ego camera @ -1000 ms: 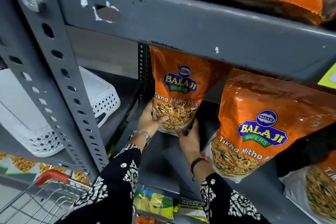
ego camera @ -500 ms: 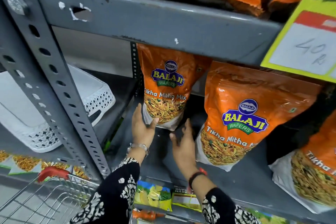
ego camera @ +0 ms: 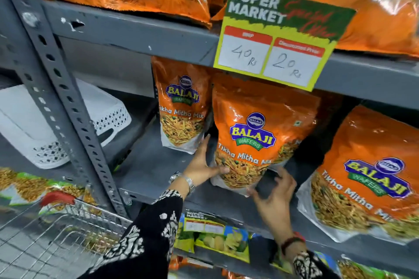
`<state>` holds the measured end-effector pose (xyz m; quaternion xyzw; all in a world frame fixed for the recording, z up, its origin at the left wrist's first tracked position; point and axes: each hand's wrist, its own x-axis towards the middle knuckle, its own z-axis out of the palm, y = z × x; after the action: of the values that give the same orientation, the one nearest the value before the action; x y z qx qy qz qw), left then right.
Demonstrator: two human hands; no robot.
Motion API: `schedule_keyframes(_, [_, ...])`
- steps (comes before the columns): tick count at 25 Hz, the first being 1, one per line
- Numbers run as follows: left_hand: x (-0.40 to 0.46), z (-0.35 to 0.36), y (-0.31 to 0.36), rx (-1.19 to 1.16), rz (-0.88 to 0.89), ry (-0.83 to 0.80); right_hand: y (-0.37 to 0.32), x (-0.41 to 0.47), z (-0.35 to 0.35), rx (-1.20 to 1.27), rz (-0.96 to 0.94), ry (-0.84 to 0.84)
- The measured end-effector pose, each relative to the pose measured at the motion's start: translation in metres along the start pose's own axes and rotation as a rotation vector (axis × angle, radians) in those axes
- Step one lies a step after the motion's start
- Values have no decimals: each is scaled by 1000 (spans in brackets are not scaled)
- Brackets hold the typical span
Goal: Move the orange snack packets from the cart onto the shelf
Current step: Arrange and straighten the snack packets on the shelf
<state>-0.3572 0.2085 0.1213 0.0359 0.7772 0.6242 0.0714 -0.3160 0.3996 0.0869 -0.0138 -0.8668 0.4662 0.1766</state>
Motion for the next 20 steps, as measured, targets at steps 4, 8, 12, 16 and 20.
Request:
schedule_keyframes(4, [-1,16,8,-72,23,10,-6,23,1,320,75,-294])
schedule_keyframes(8, [-10,-1,2,-62,21,45,-15,14,20,402,94,-304])
schedule_keyframes(12, [-28,-46,-11,22,3,104,-42,1,54,386,91,-349])
schedule_keyframes(16, [-44,-87,-22,21,11,180,-74,-7,90,366,79,-383])
schedule_keyframes(20, [-53,-110,-30,35,26,228,-93,-10,110,340,50,-372])
